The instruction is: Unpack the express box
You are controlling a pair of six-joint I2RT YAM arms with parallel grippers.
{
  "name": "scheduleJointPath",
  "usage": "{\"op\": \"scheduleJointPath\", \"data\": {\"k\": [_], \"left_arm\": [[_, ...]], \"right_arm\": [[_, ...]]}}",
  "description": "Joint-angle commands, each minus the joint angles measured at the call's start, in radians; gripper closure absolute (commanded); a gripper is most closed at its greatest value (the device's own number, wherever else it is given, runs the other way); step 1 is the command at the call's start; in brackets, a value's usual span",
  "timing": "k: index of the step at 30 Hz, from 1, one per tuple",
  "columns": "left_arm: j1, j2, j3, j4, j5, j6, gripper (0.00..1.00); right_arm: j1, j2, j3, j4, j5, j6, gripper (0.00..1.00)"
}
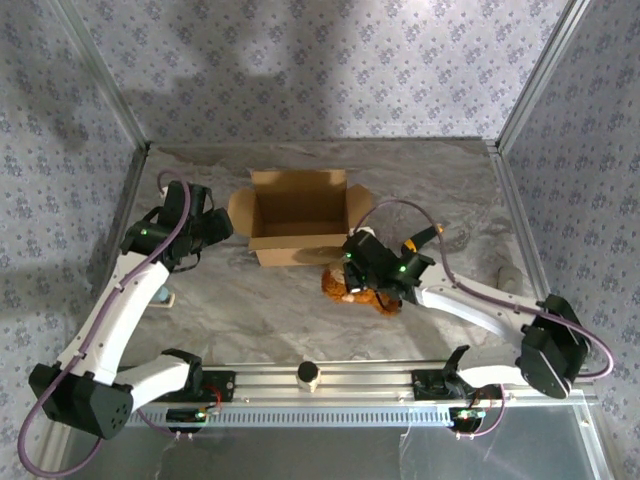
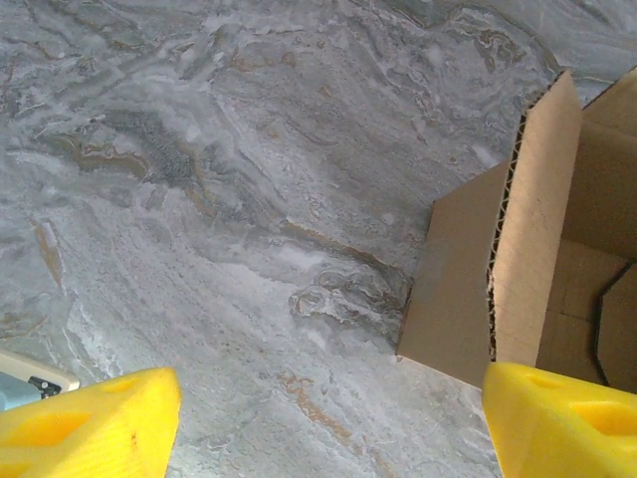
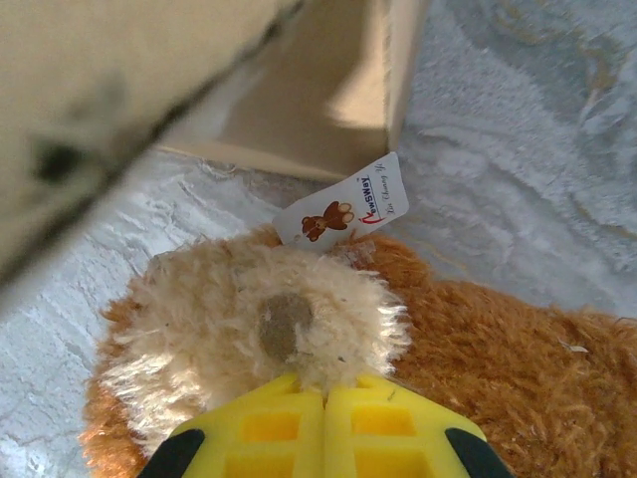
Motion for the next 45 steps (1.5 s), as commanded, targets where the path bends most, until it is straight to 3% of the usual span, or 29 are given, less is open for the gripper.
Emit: {"op": "scheduleJointPath", "data": {"k": [1, 5, 7, 12, 18, 22, 24, 36, 45], "left_arm": [[0.006, -0.003, -0.007, 0.008, -0.019, -0.009, 0.2], [0.008, -0.004, -0.01, 0.011, -0.021, -0.004, 0.2], [0.009, -0.004, -0.018, 0.013, -0.022, -0.009, 0.2], [0.009, -0.015, -0.019, 0.008, -0.017, -0.006, 0.2], [0.012, -0.035, -0.008, -0.007, -0.017, -0.001, 0.2], [0.017, -0.048, 0.02, -0.039, -0.041, 0.024, 0.2], [0.021, -0.061, 0.021, -0.041, -0.048, 0.028, 0.2], [0.099, -0.104, 0.056, -0.083, -0.092, 0.074, 0.19], [0.194, -0.075, -0.01, 0.042, -0.118, 0.106, 0.15]], "right_arm": [[0.012, 0.041, 0.007, 0.034, -0.004, 0.029, 1.0], [0.021, 0.083, 0.016, 0.02, 0.005, 0.043, 1.0], [0.024, 0.096, 0.019, 0.009, 0.014, 0.053, 0.94], [0.03, 0.093, 0.037, -0.027, 0.029, 0.062, 0.62], [0.034, 0.051, 0.062, -0.083, 0.051, 0.063, 0.5], [0.033, -0.015, 0.067, -0.13, 0.096, 0.063, 0.2], [0.027, -0.046, 0.062, -0.143, 0.116, 0.062, 0.12], [-0.124, -0.208, 0.043, -0.231, 0.14, -0.023, 0.0], [-0.429, -0.25, -0.017, -0.039, 0.109, -0.269, 0.0]]}}
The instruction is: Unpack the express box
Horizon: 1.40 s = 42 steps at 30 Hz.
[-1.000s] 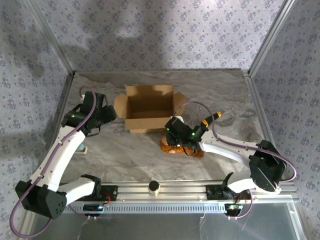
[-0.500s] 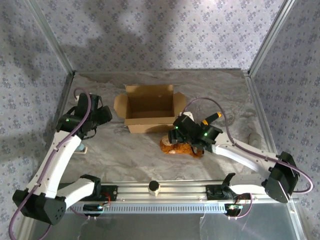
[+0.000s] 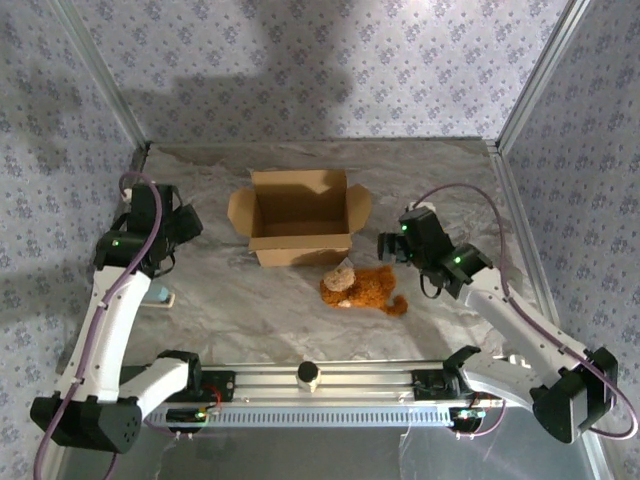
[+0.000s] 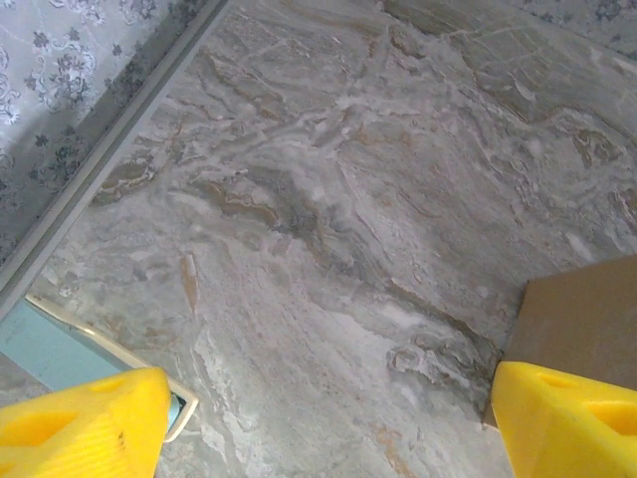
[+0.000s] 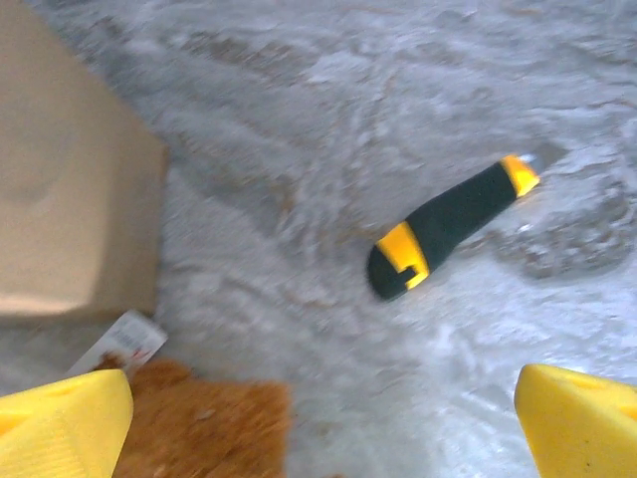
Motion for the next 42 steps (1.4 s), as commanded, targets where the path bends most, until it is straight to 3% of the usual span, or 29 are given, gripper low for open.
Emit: {"op": "scheduleJointPath", "data": {"k": [1, 7, 8, 11, 15, 20, 27, 31, 38, 42], "left_arm": [[0.022, 0.023, -0.027, 0.077, -0.048, 0.028, 0.14], [0.083, 0.102, -0.093, 0.157, -0.114, 0.019, 0.11], [0.093, 0.117, -0.106, 0.175, -0.123, 0.016, 0.03], [0.118, 0.172, -0.124, 0.199, -0.154, 0.004, 0.0], [0.12, 0.232, -0.186, 0.364, -0.128, 0.087, 0.0], [0.121, 0.21, -0.324, 0.607, -0.176, 0.178, 0.0], [0.121, 0.194, -0.593, 1.129, -0.066, 0.361, 0.0], [0.121, 0.24, -0.638, 1.244, -0.009, 0.413, 0.0], [0.12, 0.367, -0.691, 1.455, 0.079, 0.445, 0.0], [0.12, 0.433, -0.735, 1.602, 0.13, 0.474, 0.0]], "right_arm": [[-0.093, 0.014, -0.03, 0.112, -0.01, -0.148, 0.0], [-0.288, 0.118, -0.03, 0.197, -0.094, -0.217, 0.0], [-0.313, 0.13, -0.033, 0.213, -0.108, -0.218, 0.0], [-0.353, 0.148, -0.065, 0.304, -0.095, -0.219, 0.0], [-0.388, 0.187, -0.09, 0.395, -0.066, -0.222, 0.0], [-0.414, 0.239, -0.103, 0.474, -0.045, -0.25, 0.0], [-0.438, 0.276, -0.208, 0.725, -0.042, -0.319, 0.0], [-0.443, 0.299, -0.287, 0.915, -0.034, -0.362, 0.0], [-0.462, 0.388, -0.305, 1.005, -0.067, -0.438, 0.0], [-0.471, 0.391, -0.389, 1.143, -0.092, -0.455, 0.0]]}}
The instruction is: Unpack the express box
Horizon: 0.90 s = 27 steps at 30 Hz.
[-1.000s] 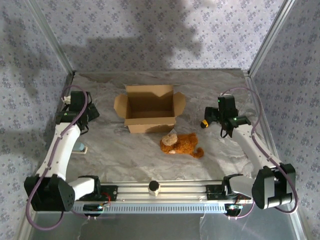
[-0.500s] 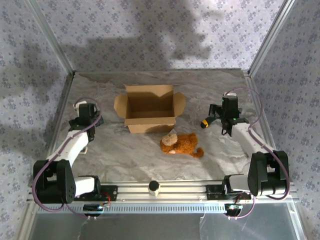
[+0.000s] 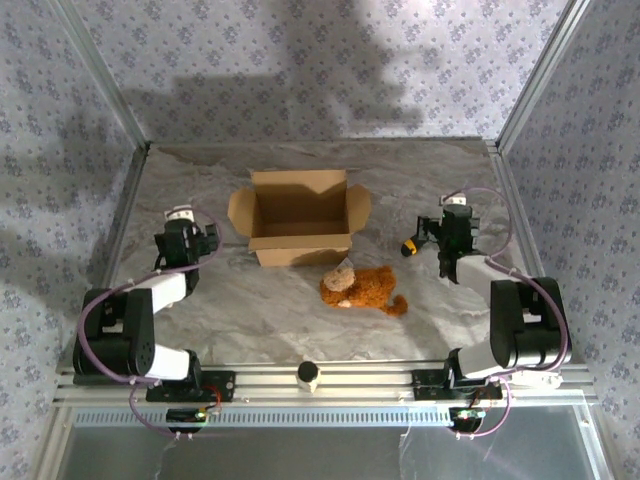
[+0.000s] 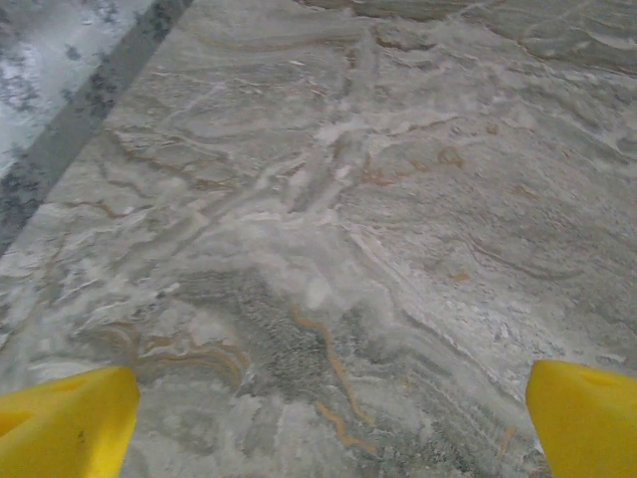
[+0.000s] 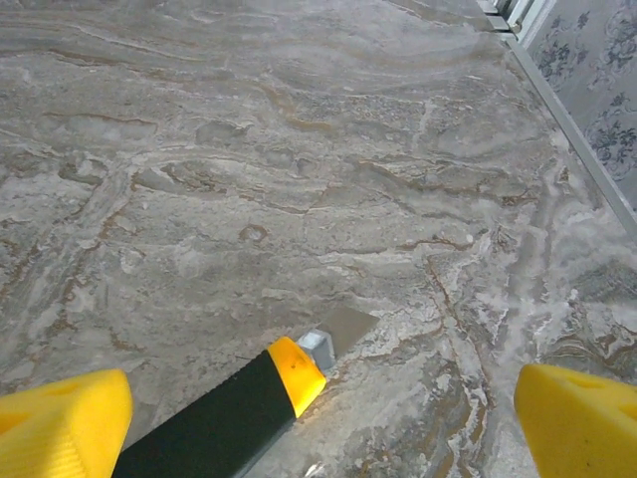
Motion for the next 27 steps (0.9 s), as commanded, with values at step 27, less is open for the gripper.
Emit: {"op": "scheduleJointPath", "data": {"k": [27], "left_arm": [[0.015, 0.114, -0.052, 0.301, 0.115, 0.047, 0.0]], "right_arm": [[-0.083, 0.079, -0.18, 0.387, -0.169, -0.009, 0.0]]}}
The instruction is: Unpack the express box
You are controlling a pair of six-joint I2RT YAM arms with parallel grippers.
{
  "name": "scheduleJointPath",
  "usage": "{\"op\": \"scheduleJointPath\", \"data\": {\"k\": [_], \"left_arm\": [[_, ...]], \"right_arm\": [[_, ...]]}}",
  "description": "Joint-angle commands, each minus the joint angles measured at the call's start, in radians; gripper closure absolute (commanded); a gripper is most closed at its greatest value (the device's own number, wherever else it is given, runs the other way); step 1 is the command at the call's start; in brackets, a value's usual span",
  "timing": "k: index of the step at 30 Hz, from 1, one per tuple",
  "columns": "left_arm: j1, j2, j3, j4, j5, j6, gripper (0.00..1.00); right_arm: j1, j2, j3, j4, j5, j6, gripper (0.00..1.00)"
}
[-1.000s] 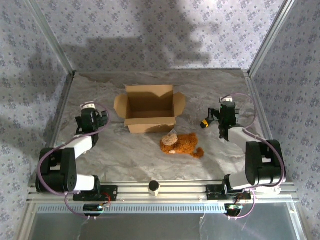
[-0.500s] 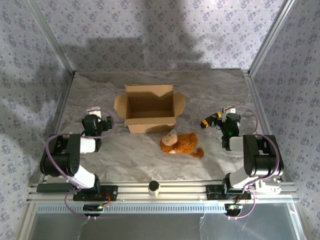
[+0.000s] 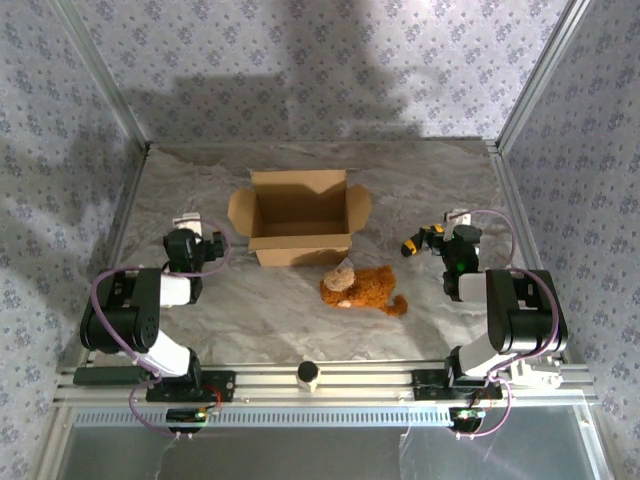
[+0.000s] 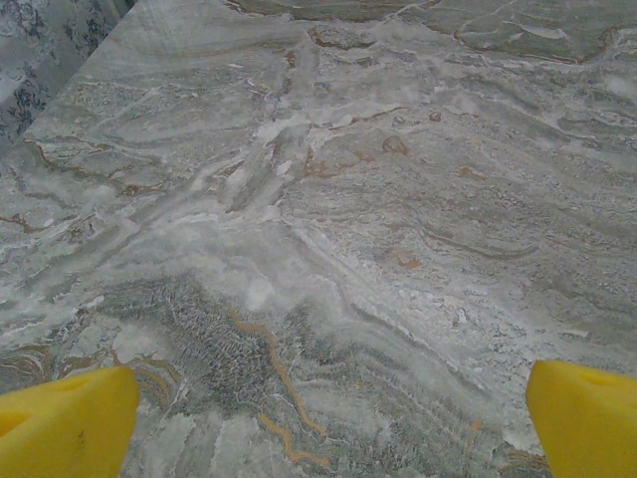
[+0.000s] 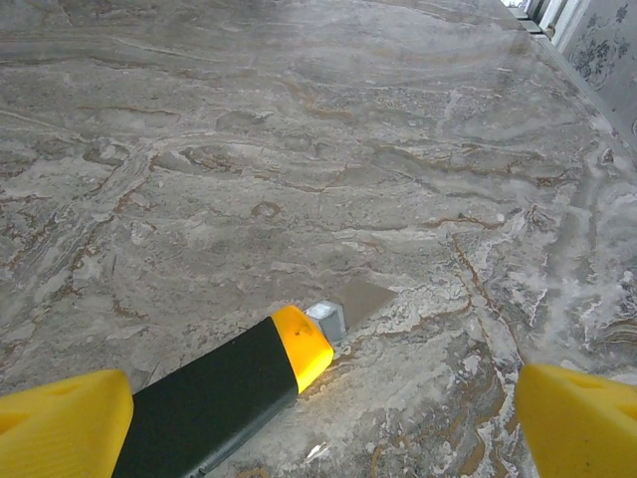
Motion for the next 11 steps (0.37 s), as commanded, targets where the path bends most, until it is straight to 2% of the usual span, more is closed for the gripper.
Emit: {"op": "scheduleJointPath", "data": {"k": [1, 11], "left_arm": [[0.007, -0.003, 0.025, 0.045, 0.024, 0.007, 0.0], [0.007, -0.003, 0.025, 0.045, 0.025, 0.006, 0.0]], "right_arm": [[-0.004, 0.003, 0.002, 0.028, -0.01, -0.001, 0.0], [-0.004, 0.005, 0.003, 0.025, -0.01, -0.003, 0.0]]}}
